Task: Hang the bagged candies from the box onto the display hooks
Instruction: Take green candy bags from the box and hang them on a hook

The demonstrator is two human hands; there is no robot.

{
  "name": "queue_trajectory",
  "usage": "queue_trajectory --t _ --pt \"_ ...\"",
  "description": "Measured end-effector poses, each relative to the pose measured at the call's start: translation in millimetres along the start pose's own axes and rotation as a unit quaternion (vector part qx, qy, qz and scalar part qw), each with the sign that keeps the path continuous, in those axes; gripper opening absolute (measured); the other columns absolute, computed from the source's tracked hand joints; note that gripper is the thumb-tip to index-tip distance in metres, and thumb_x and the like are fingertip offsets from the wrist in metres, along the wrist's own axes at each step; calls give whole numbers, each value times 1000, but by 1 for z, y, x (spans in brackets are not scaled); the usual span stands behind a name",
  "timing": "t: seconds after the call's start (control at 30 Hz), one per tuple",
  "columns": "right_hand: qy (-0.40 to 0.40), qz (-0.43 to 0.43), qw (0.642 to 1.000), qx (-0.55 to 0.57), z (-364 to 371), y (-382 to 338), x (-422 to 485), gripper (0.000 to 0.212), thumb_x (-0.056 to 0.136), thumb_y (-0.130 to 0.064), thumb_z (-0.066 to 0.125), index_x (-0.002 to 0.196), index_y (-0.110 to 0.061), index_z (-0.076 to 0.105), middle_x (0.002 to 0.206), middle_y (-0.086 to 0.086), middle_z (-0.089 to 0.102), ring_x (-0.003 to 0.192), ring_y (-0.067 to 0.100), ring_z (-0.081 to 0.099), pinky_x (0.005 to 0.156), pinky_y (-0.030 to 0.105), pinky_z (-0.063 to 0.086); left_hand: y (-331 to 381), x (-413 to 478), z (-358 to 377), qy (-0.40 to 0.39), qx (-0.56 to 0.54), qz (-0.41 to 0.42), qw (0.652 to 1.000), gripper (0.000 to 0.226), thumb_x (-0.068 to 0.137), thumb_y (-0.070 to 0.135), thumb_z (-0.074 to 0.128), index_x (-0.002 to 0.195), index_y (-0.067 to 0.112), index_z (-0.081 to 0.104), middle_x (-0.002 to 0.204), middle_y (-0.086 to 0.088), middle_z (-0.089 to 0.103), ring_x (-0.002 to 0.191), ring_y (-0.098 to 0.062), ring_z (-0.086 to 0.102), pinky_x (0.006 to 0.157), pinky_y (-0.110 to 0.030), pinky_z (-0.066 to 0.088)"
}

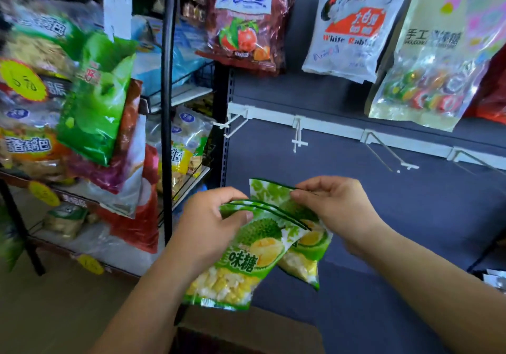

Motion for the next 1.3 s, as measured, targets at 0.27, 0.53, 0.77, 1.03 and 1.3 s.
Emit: queue_trajectory --t 0.27,0.53,0.77,1.03,1.3 --pt "36 -73 996 -30 77 -29 65 14 87 -14 80 75 -22 77 72 -9 74 60 -5 64 57 6 48 -13 35 -37 60 -10 4 998 10 82 24 82 91 28 79 78 17 75 66 3 66 59 -17 47" --pt "16 -31 999 8 122 -50 109 10 93 -12 74 83 -12 75 77 5 68 67 14 60 49 17 51 -40 48 -59 80 -77 -37 993 18 80 23 84 98 24 81 98 13 79 92 -6 73 79 -28 60" --pt "8 -65 998 24 131 -47 118 14 95 -16 72 82 -17 77 80 8 74 77 19 68 66 27 63 -47 49 -66 114 -81 -49 989 22 77 31 86 98 26 80 89 10 80 85 -9 75 79 -33 61" --pt "18 -4 999 33 129 -38 149 12 82 -19 86 72 -16 81 86 9 80 94 32 75 83 54 63 -47 50 -62 115 -119 -55 985 16 79 21 85 94 24 81 90 9 80 88 -12 76 83 -37 61" --pt "76 -187 963 -177 120 -45 115 29 95 -30 70 121 -19 64 130 -4 50 123 14 50 91 12 40 -42 44 -62 96 -106 -43 989 15 84 21 81 99 18 80 87 8 80 83 -10 76 69 -24 60"
Point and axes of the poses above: each hand's wrist, its own x-axis towards the middle knuckle, its own z-axis out of the palm, y = z × x, the point moved 2 cm from there along x, towards the middle knuckle
